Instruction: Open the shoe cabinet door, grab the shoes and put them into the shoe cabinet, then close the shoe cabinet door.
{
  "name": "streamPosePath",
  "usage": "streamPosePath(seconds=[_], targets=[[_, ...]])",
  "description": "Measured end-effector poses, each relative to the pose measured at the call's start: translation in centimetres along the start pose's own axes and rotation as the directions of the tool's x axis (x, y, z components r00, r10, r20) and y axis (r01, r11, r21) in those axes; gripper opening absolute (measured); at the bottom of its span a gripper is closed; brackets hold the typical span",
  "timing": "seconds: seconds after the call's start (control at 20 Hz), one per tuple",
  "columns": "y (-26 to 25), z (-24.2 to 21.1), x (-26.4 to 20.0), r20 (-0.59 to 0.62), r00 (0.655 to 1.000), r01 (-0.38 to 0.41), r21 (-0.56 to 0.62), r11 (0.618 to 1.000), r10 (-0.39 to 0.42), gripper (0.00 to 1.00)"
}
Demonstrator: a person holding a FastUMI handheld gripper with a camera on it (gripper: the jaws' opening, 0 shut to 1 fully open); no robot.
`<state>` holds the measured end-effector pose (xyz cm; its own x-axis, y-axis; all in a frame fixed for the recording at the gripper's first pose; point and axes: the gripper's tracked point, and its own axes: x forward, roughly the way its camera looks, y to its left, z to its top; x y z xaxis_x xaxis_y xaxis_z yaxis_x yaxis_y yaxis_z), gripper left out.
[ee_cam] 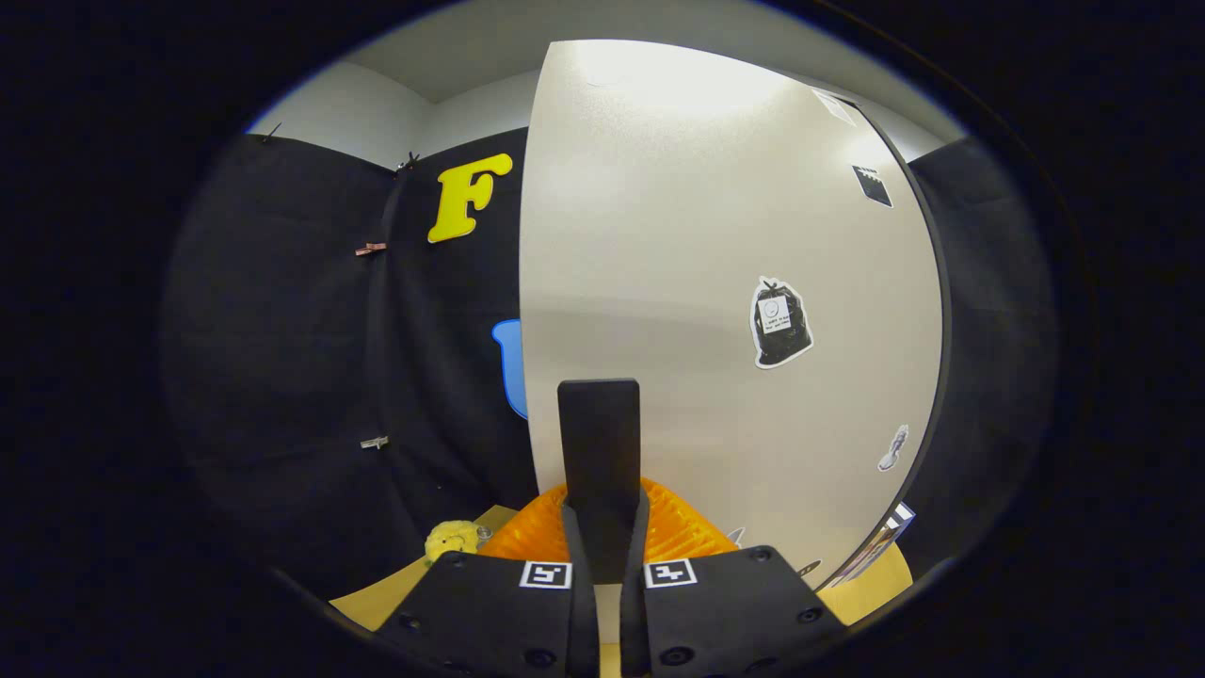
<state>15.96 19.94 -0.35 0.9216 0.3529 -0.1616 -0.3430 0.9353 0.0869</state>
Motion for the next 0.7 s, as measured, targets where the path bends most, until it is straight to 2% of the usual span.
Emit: streamPosePath(seconds=[0.4, 0.7], targets=[[-1.1, 1.0, -5.3, -0.002, 1.000, -0.014, -0.004, 1.000, 0.014, 0.13], [-3.7, 1.1, -8.4, -0.016, 1.000, 0.001, 0.013, 1.000, -0.001, 0.13]])
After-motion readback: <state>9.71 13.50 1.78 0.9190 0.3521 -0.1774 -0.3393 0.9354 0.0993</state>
